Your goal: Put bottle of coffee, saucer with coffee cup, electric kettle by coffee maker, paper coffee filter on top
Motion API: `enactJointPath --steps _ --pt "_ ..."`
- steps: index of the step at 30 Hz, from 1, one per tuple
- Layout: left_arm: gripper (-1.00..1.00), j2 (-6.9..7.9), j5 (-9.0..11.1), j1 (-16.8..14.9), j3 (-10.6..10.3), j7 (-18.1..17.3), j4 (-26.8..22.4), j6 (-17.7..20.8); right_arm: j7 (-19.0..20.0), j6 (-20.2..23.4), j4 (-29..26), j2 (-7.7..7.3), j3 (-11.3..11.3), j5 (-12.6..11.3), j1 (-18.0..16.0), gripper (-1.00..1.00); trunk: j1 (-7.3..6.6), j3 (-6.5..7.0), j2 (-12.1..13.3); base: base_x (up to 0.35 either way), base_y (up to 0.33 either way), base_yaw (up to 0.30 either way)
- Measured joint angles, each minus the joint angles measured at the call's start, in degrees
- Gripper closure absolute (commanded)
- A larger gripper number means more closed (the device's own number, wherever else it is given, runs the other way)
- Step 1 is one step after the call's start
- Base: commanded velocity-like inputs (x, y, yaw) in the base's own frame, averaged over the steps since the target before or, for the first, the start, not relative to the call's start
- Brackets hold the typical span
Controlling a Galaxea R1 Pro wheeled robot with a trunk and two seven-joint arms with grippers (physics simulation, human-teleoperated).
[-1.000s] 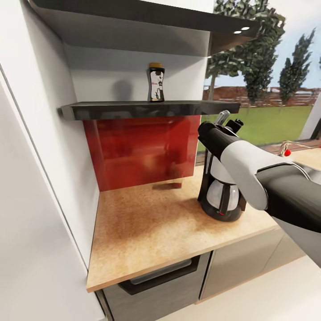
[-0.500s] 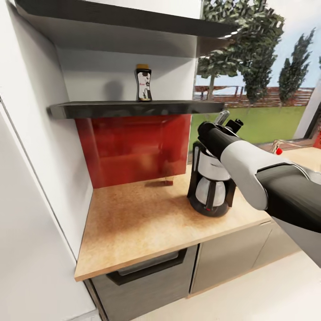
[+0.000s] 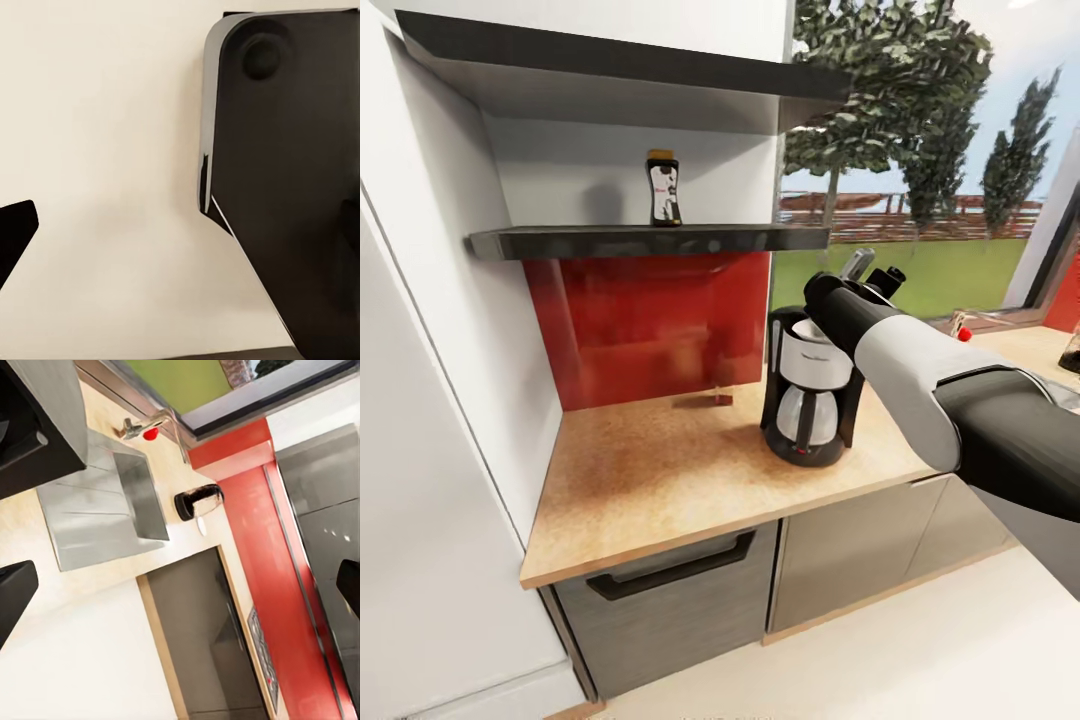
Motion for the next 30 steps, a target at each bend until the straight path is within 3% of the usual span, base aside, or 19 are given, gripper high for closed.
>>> enactJointPath --steps 6,9,10,12,14,19,21,24,29,30 --pt "-1.00 0.00 0.00 0.00 0.00 0.00 -0.01 -0.03 0.00 0.00 0.02 -0.12 0.00 0.01 0.01 -1.00 0.00 0.00 0.00 -0.008 -0.005 0.000" --pt "-1.00 0.03 0.00 0.00 0.00 0.00 -0.01 -0.03 0.02 0.01 0.09 -1.24 0.03 0.02 0.00 -1.00 0.00 0.00 0.00 -0.001 -0.001 0.000" --pt "-1.00 0.05 0.00 0.00 0.01 0.00 -0.02 -0.03 0.05 0.01 0.11 -2.19 0.04 0.03 0.01 -1.00 0.00 0.00 0.00 0.000 0.000 0.000" --pt "-1.00 0.08 0.00 0.02 0.01 0.00 -0.02 -0.03 0.34 -0.06 0.43 -8.12 0.10 -0.07 -0.02 -1.00 0.00 0.00 0.00 0.000 0.000 0.000" --pt "-1.00 0.09 0.00 0.01 0.01 0.00 -0.01 -0.03 0.53 -0.12 0.54 -10.50 0.05 -1.06 0.00 -1.00 0.00 0.00 0.00 0.000 0.000 0.000" --pt "-1.00 0.09 0.00 0.01 0.01 0.00 0.02 -0.03 0.77 -0.15 0.61 -15.67 0.05 -5.21 0.04 -1.00 0.00 0.00 0.00 0.000 0.000 0.000" --pt "-1.00 0.09 0.00 0.01 0.01 0.00 0.03 -0.04 0.81 -0.16 0.57 -16.92 0.05 -6.00 0.04 -1.00 0.00 0.00 0.00 0.000 0.000 0.000" --pt "-1.00 0.09 0.00 0.01 0.01 0.00 0.06 -0.03 0.90 -0.25 0.70 -20.78 0.06 -6.72 0.05 -1.00 -0.01 0.00 -0.01 0.000 0.000 0.000" --pt "-1.00 0.09 0.00 0.00 0.00 0.00 -0.05 -0.04 0.94 -0.75 3.81 -23.83 -0.04 -7.44 0.28 -1.00 0.00 -0.01 0.00 0.000 0.000 0.000" --pt "-1.00 0.09 0.03 0.01 0.01 0.00 -0.12 -0.04 1.19 -2.00 5.11 -24.50 -0.27 -8.95 1.08 -1.00 0.00 -0.01 0.00 0.000 0.000 0.000"
